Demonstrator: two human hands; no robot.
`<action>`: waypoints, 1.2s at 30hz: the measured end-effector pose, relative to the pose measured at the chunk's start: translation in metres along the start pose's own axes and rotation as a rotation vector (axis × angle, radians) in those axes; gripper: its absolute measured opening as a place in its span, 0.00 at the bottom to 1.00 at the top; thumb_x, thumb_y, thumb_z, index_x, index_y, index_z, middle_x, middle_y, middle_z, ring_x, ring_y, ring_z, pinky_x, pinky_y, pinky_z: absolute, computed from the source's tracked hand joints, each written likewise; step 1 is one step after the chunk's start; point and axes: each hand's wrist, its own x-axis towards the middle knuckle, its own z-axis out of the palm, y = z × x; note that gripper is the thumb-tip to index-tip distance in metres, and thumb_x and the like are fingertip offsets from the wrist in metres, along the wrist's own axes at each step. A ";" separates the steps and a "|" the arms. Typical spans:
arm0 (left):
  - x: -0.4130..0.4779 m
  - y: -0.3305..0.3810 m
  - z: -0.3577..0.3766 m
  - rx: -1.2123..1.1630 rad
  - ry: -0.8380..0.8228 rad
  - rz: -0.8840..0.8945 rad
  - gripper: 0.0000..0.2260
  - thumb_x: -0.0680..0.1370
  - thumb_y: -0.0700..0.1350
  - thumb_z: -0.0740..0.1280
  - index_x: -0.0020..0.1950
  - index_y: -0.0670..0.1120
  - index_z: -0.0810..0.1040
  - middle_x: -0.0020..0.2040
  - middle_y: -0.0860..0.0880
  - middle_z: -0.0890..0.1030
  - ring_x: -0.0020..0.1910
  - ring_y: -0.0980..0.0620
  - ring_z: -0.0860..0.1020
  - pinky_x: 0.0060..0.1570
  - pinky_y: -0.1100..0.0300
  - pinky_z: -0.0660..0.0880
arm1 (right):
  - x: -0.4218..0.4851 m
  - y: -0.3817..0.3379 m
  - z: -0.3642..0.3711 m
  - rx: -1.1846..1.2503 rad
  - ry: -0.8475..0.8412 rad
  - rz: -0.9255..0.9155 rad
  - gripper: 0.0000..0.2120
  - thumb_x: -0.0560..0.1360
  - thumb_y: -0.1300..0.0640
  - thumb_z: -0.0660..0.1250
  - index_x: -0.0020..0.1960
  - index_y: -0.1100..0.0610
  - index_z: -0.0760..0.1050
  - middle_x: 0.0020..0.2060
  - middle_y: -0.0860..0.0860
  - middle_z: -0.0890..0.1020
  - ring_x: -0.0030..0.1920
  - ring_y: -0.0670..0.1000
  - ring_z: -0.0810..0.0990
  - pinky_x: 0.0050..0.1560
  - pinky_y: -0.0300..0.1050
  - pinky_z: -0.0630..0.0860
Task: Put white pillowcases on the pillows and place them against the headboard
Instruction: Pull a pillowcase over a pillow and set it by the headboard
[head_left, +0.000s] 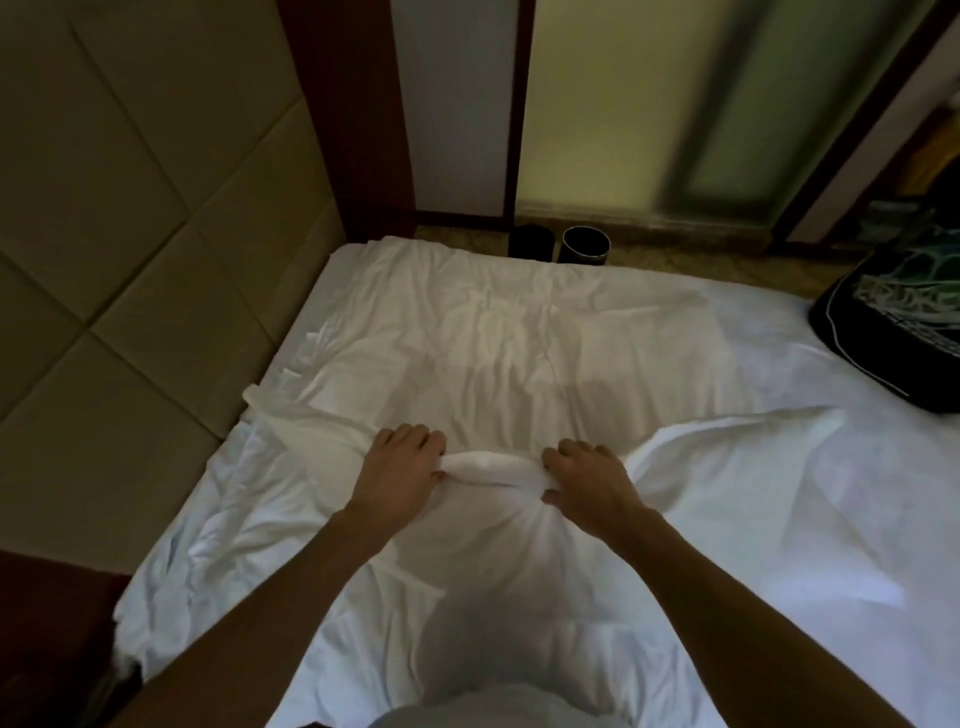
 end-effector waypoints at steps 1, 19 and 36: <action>-0.002 -0.003 0.000 0.013 0.025 0.017 0.16 0.64 0.51 0.79 0.42 0.48 0.76 0.38 0.49 0.77 0.39 0.46 0.78 0.40 0.52 0.72 | -0.002 -0.003 0.002 -0.018 0.027 -0.006 0.20 0.73 0.46 0.72 0.59 0.55 0.74 0.52 0.53 0.79 0.52 0.55 0.79 0.57 0.52 0.73; -0.060 -0.035 -0.004 0.098 0.094 0.063 0.10 0.66 0.49 0.70 0.45 0.48 0.76 0.39 0.48 0.76 0.40 0.45 0.75 0.43 0.52 0.72 | 0.035 -0.111 -0.018 -0.018 -0.270 -0.271 0.19 0.74 0.46 0.66 0.61 0.50 0.67 0.50 0.50 0.80 0.47 0.54 0.81 0.44 0.48 0.74; -0.107 -0.134 -0.032 0.293 -0.074 -0.450 0.12 0.66 0.49 0.72 0.48 0.48 0.82 0.37 0.47 0.82 0.38 0.45 0.80 0.53 0.48 0.74 | 0.029 -0.119 -0.009 -0.186 0.093 -0.521 0.26 0.61 0.65 0.75 0.56 0.50 0.73 0.40 0.49 0.75 0.22 0.47 0.73 0.21 0.39 0.66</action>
